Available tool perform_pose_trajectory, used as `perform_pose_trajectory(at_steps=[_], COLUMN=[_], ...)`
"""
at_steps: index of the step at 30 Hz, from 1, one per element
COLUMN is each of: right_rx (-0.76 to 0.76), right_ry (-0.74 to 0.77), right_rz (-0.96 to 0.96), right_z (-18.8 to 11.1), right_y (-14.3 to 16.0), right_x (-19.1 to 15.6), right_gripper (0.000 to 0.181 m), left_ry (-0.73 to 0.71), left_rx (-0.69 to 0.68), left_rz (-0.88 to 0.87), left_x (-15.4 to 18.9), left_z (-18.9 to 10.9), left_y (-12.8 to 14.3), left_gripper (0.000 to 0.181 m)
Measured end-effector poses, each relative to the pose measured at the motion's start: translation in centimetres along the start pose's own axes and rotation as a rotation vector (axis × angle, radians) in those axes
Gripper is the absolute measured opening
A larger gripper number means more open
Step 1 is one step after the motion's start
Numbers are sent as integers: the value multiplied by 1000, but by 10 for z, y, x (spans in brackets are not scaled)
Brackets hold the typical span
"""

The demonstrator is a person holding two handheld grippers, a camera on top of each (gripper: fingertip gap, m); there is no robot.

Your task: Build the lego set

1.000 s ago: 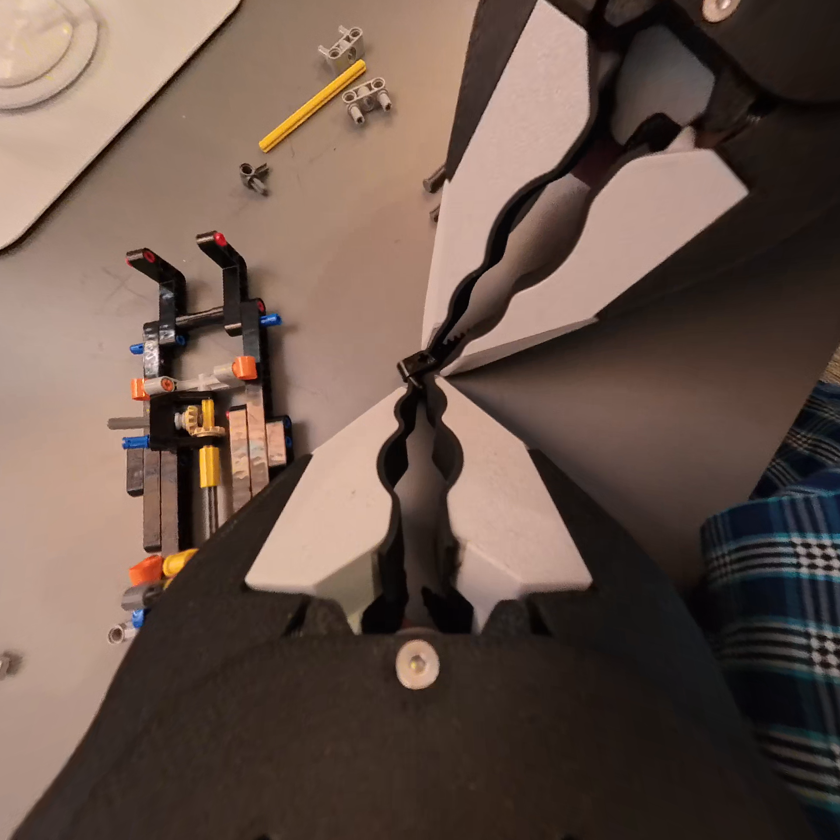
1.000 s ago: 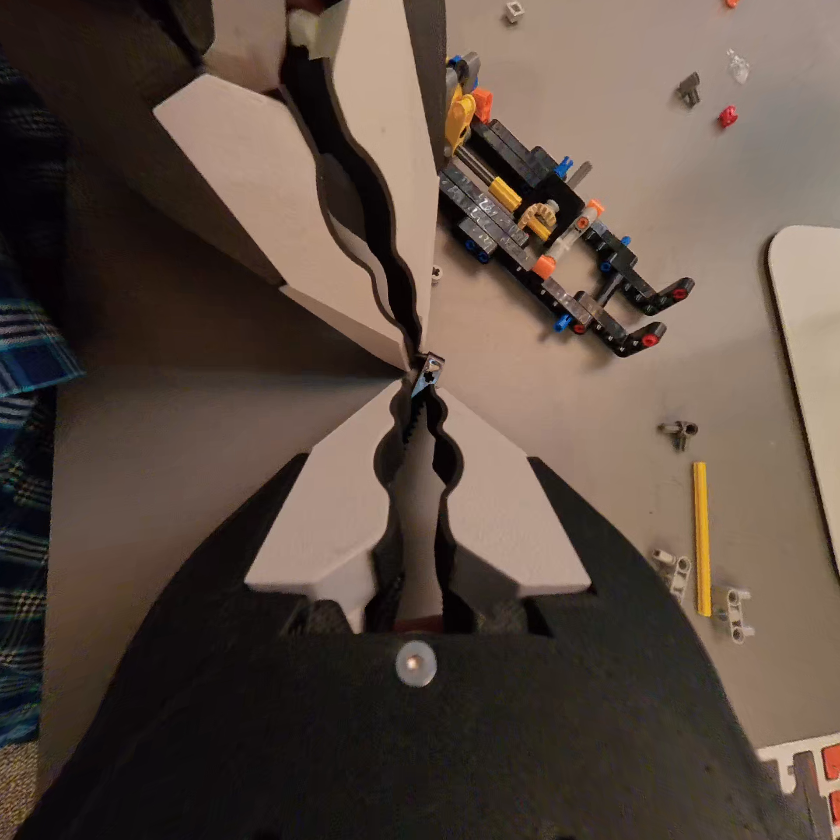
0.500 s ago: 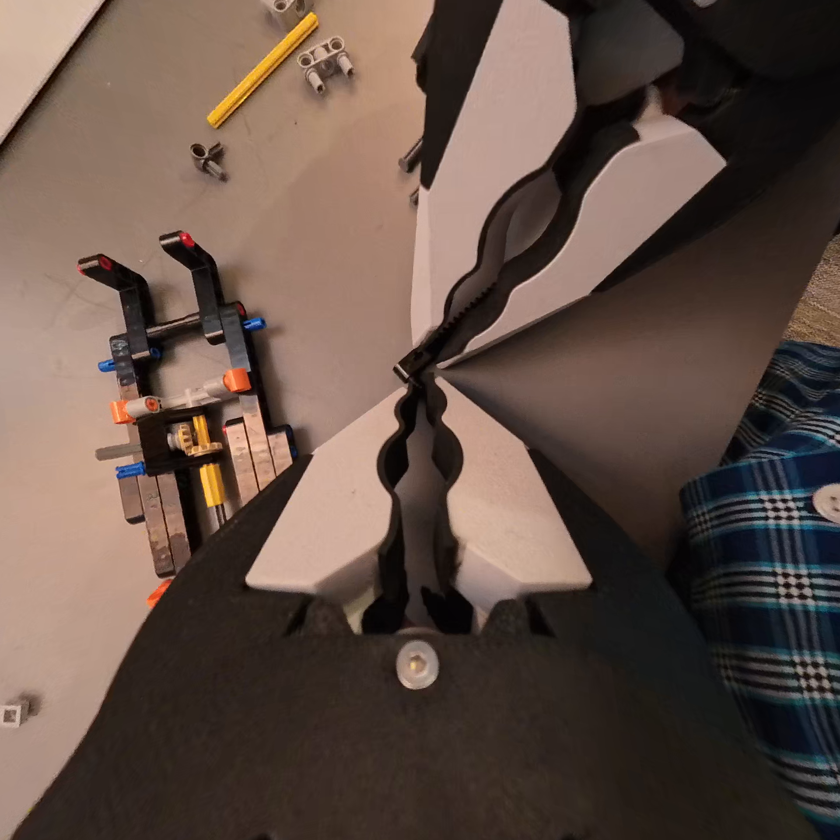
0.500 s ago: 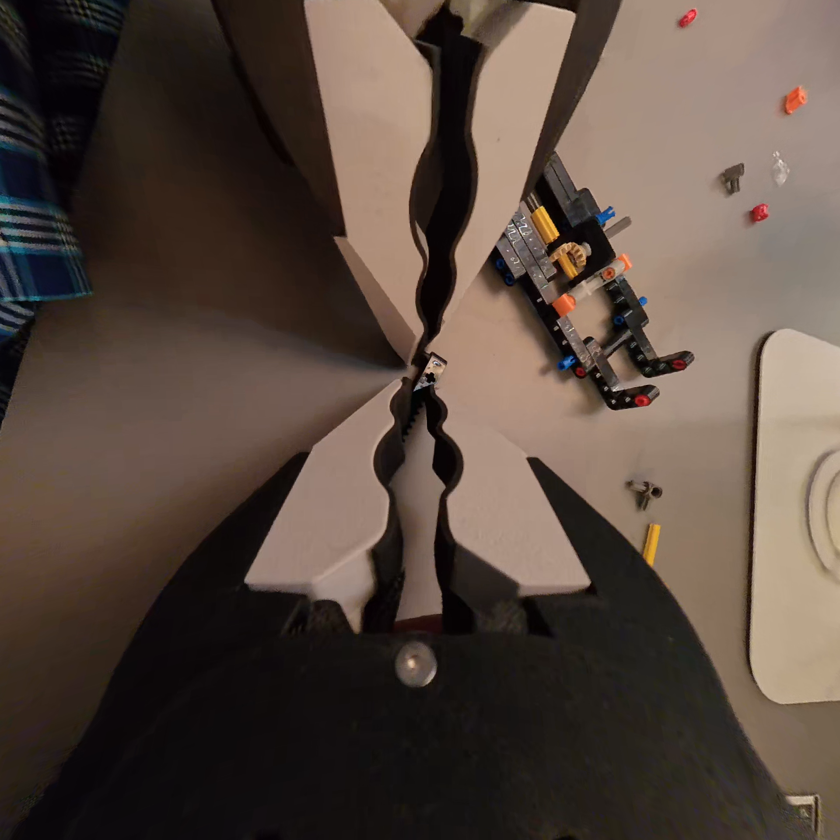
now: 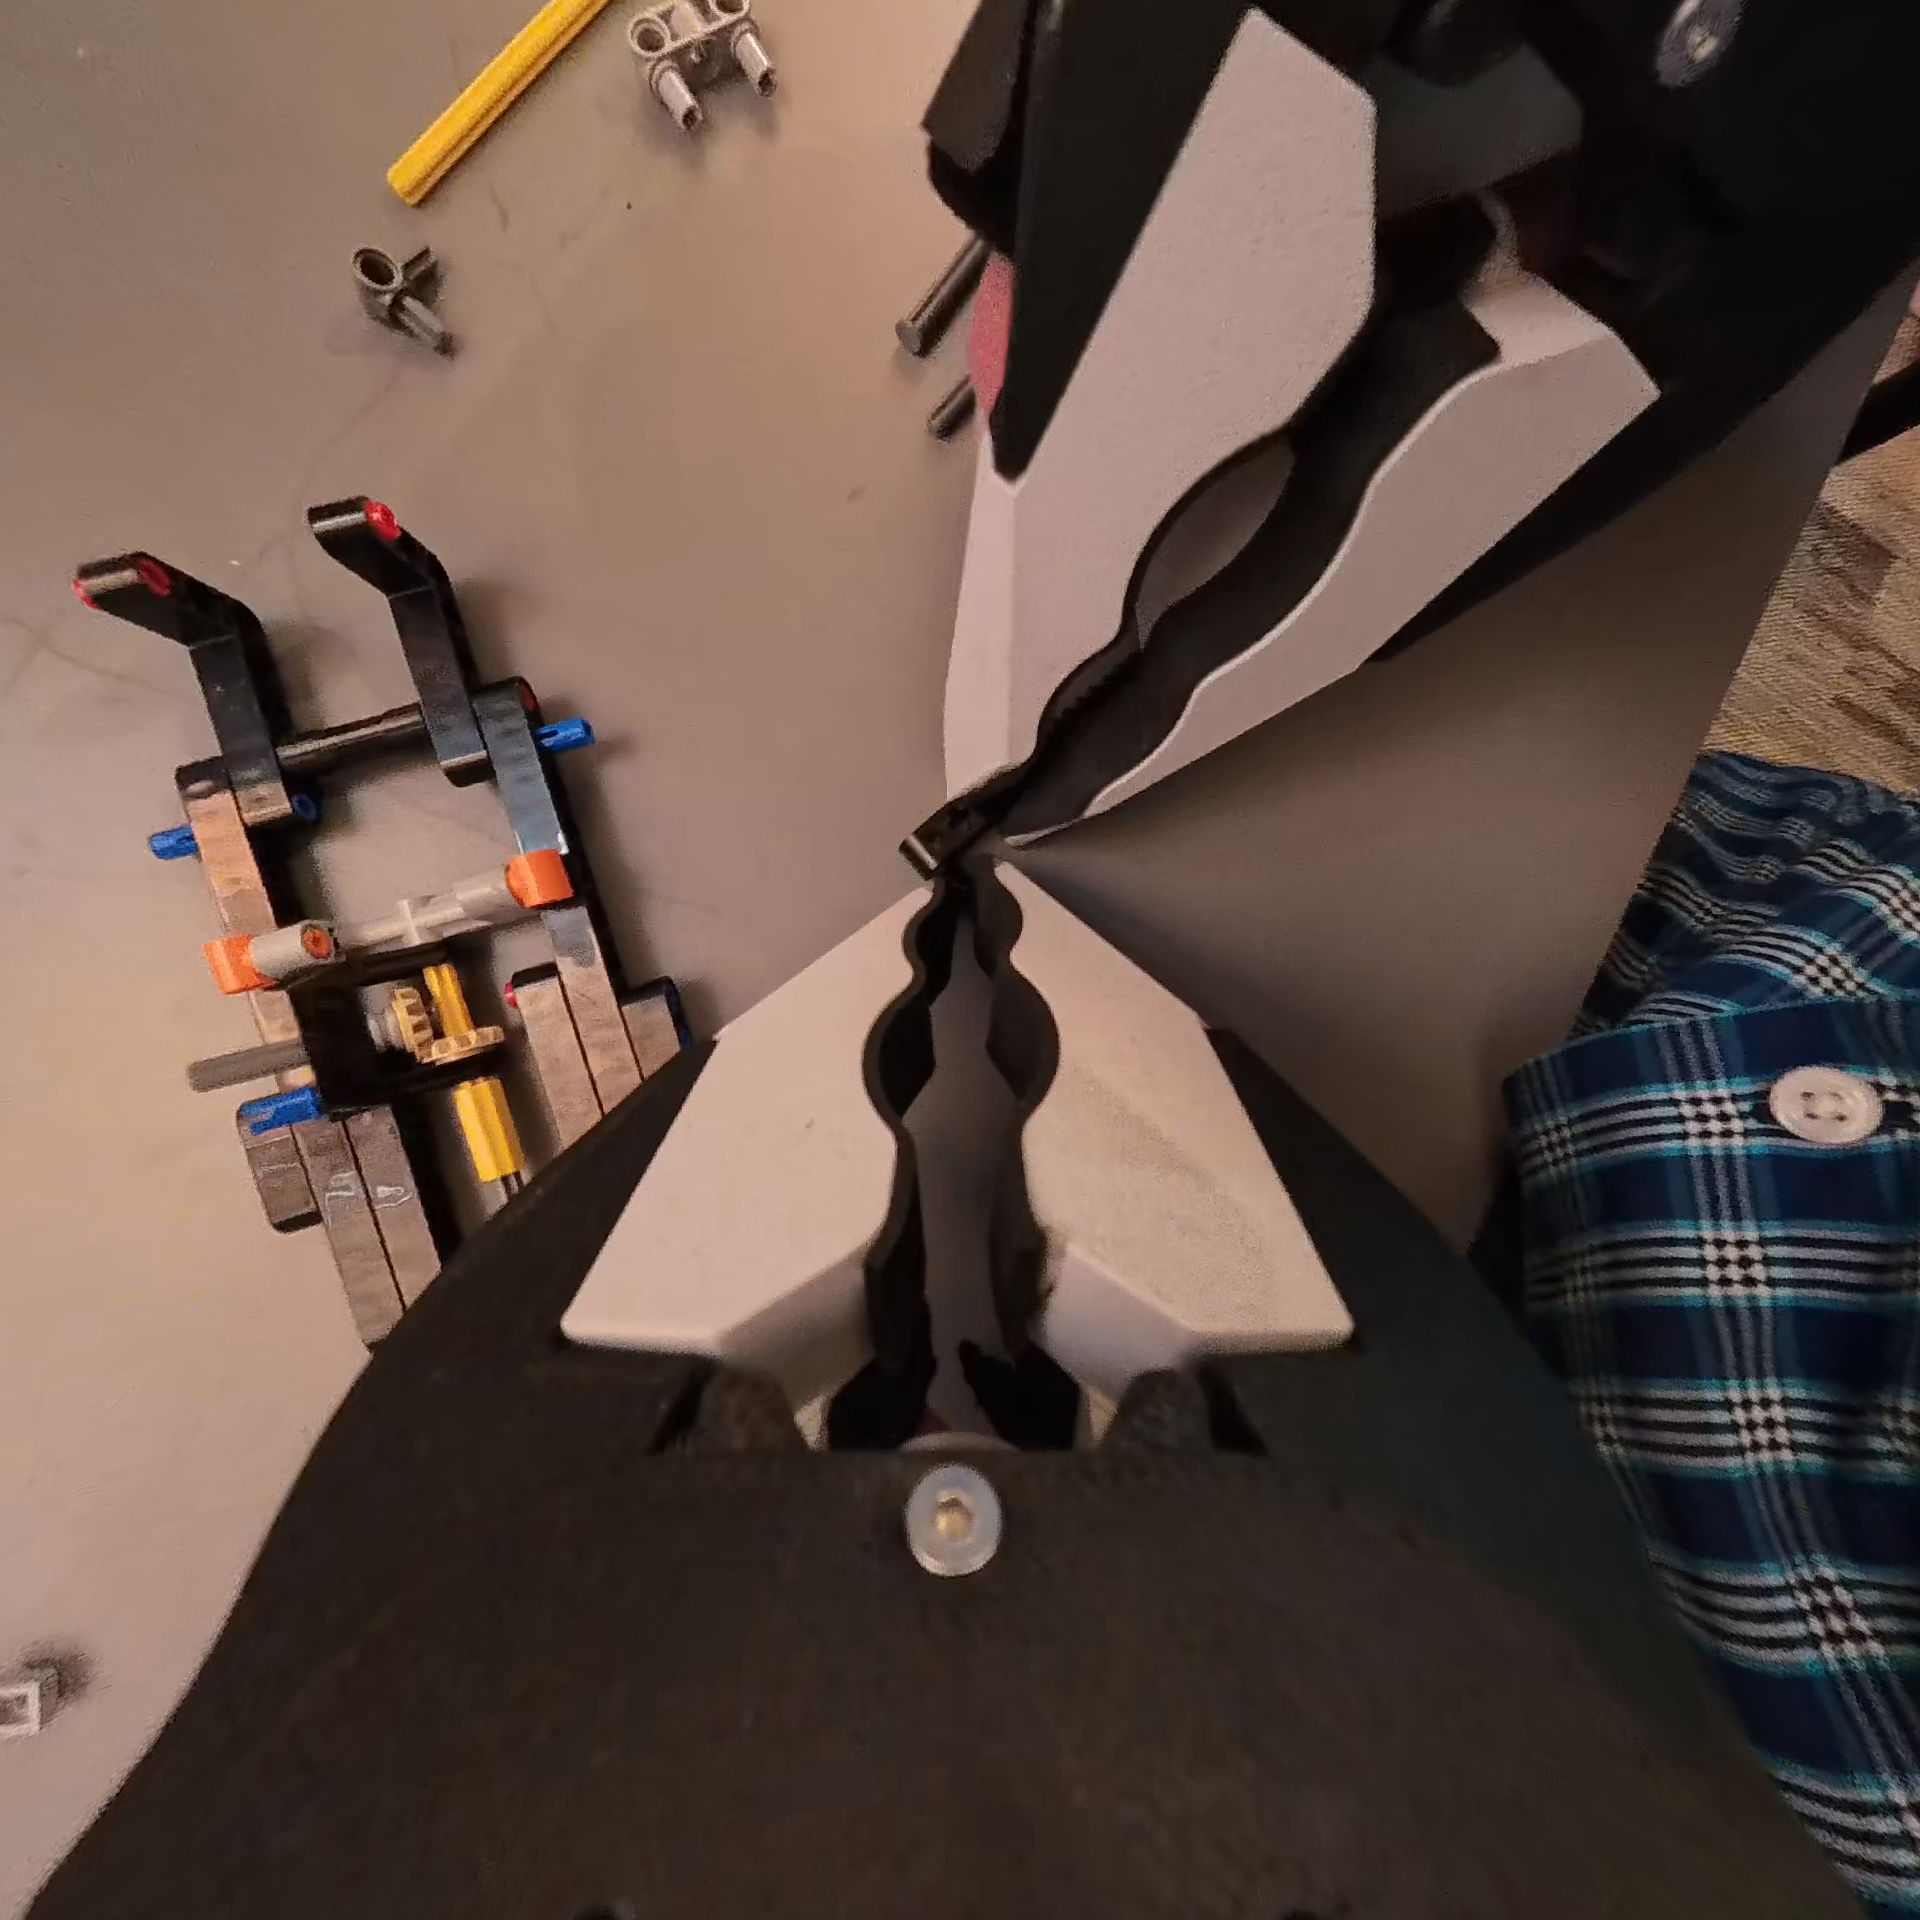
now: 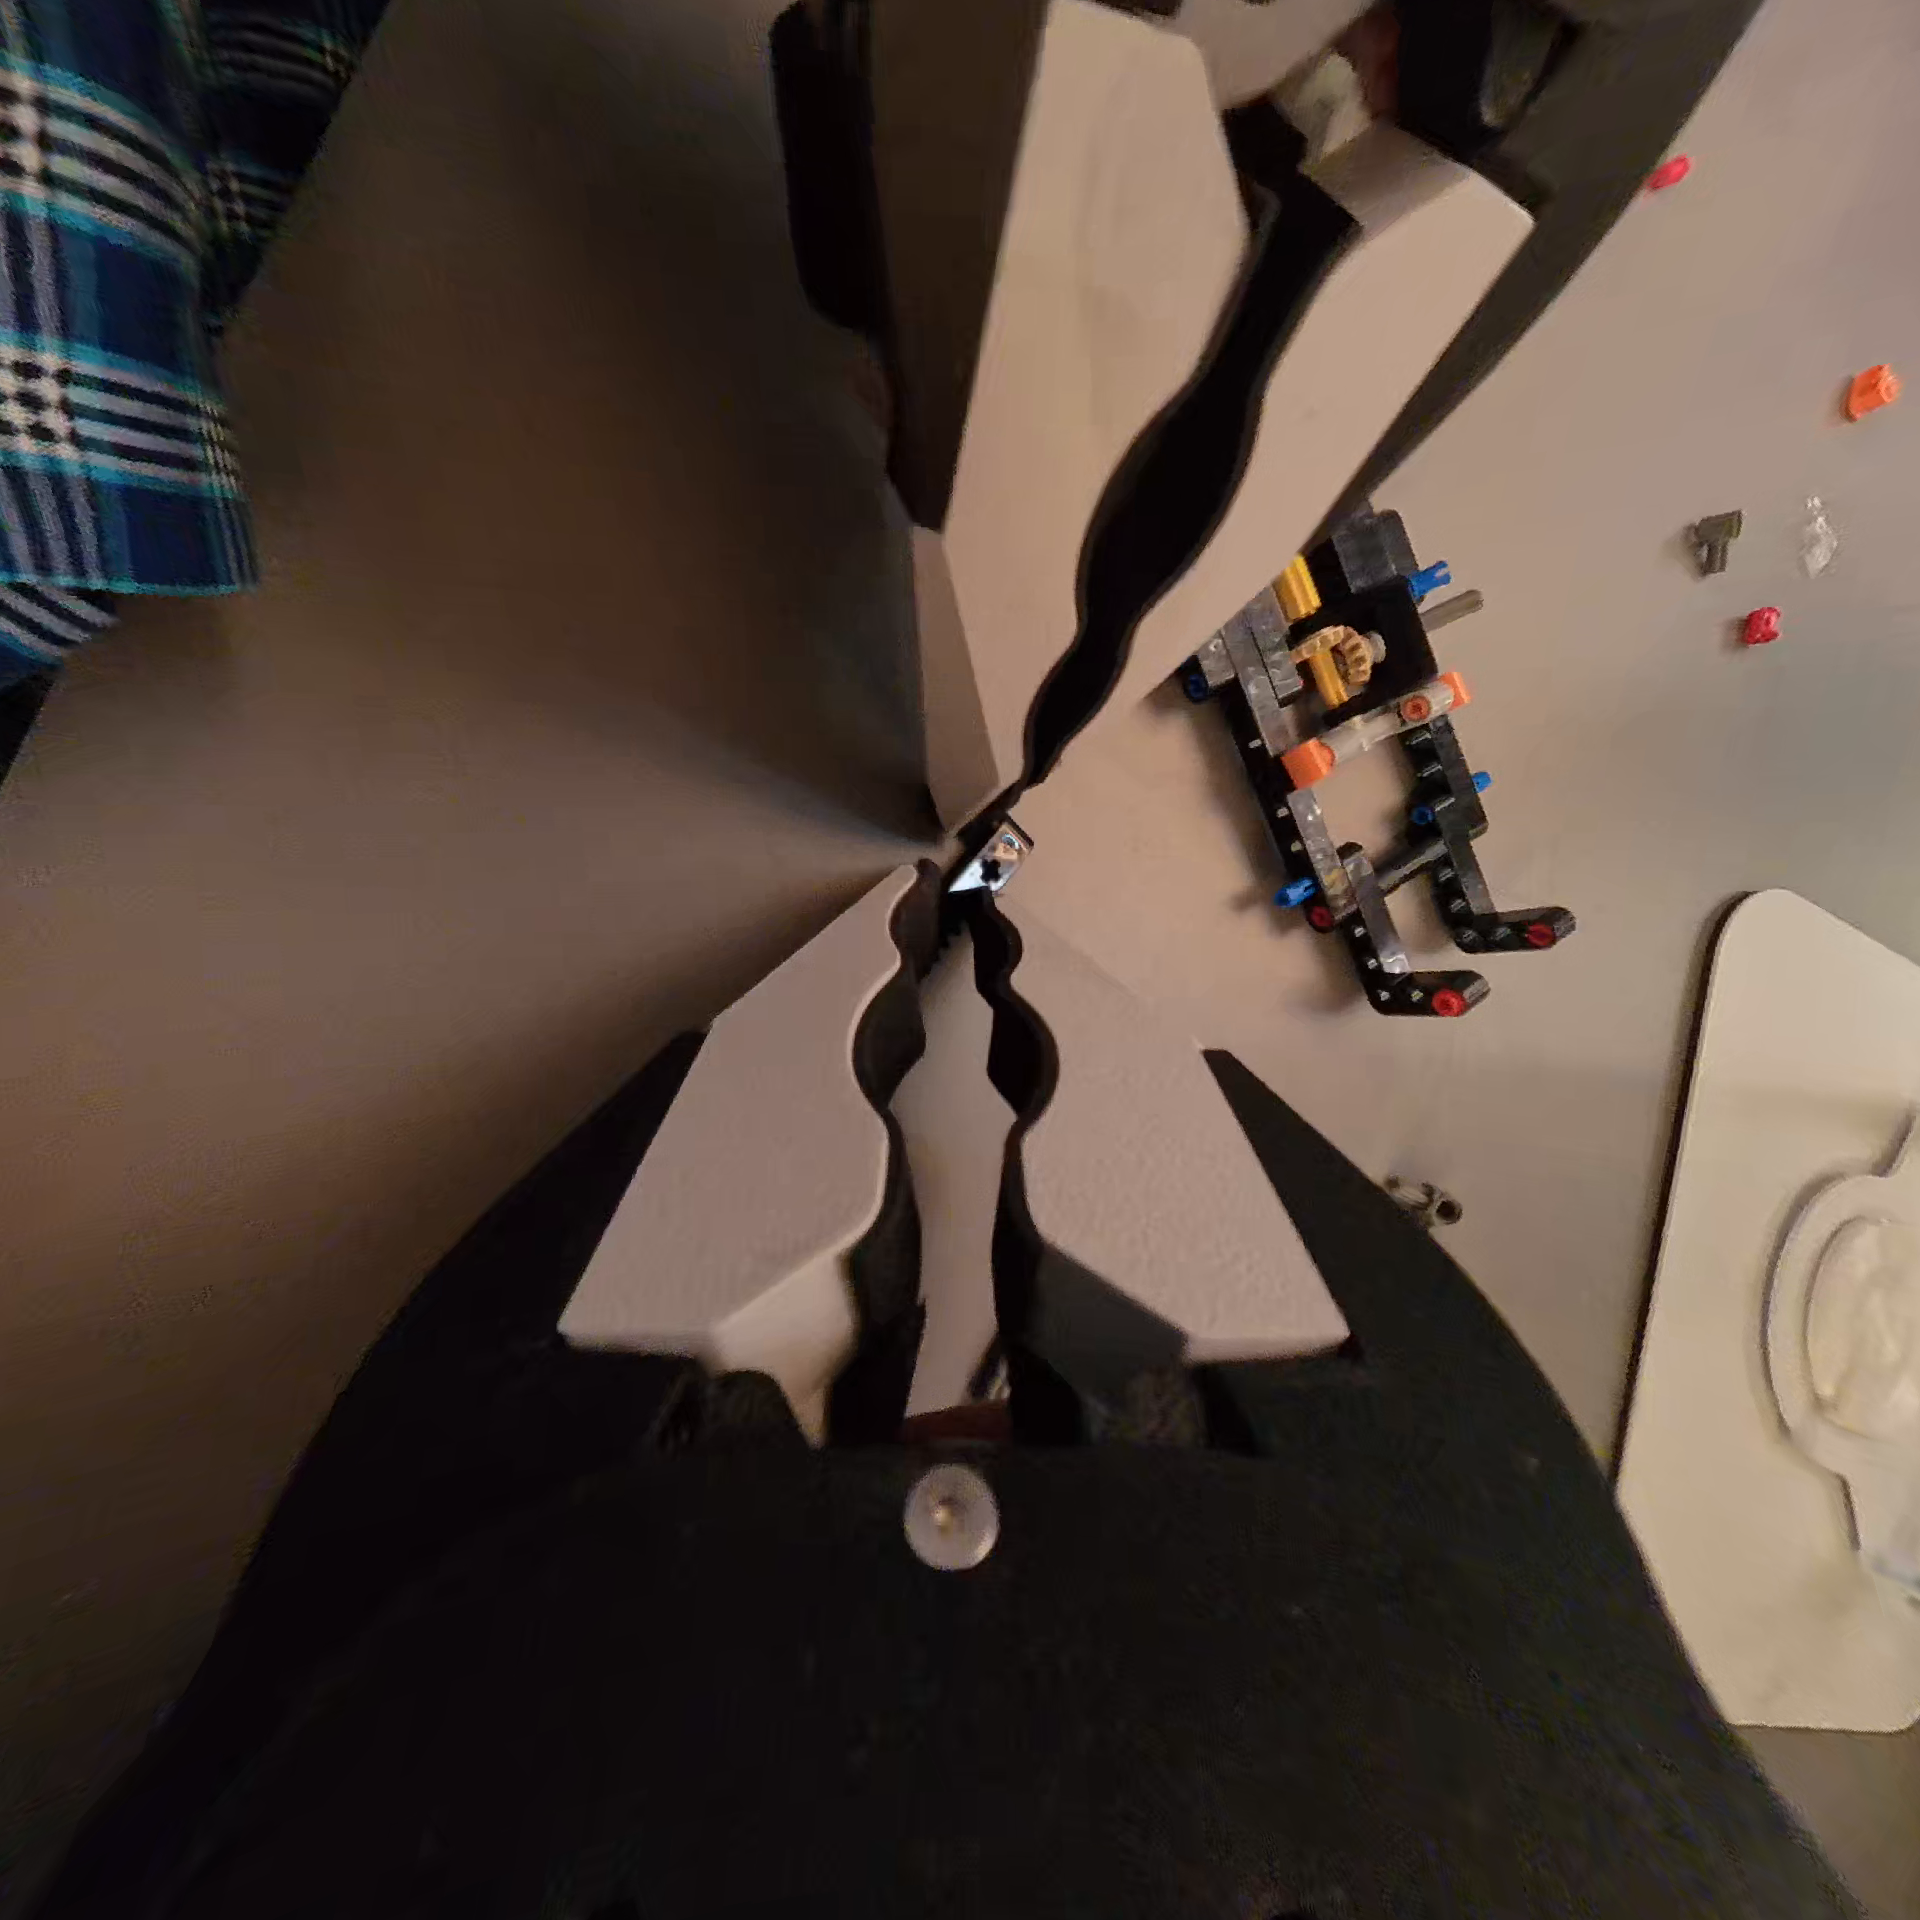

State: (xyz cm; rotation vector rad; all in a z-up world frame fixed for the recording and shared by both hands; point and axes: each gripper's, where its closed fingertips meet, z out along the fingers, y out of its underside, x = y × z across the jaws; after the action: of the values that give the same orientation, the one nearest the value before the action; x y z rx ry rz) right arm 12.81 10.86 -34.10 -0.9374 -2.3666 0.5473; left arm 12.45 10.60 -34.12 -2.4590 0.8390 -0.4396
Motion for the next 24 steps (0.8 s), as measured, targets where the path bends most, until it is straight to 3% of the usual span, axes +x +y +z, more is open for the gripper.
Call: perform_pose_trajectory(at_steps=[1,10,17,24], right_rx=[-3,20,35,48], right_ry=[-6,20,33,40], right_rz=[-9,75,112,173], right_z=[0,0,2,0], right_y=[0,2,-3,-4], right_x=[0,5,3,3], right_gripper=[3,3,4,4], left_ry=[8,-38,-126,-238], left_rx=[-7,48,113,84], left_rz=[5,15,-14,-6], left_x=[0,-2,-1,4], left_z=[0,-1,-11,-13], left_y=[0,1,0,16], left_gripper=[2,3,17,17])
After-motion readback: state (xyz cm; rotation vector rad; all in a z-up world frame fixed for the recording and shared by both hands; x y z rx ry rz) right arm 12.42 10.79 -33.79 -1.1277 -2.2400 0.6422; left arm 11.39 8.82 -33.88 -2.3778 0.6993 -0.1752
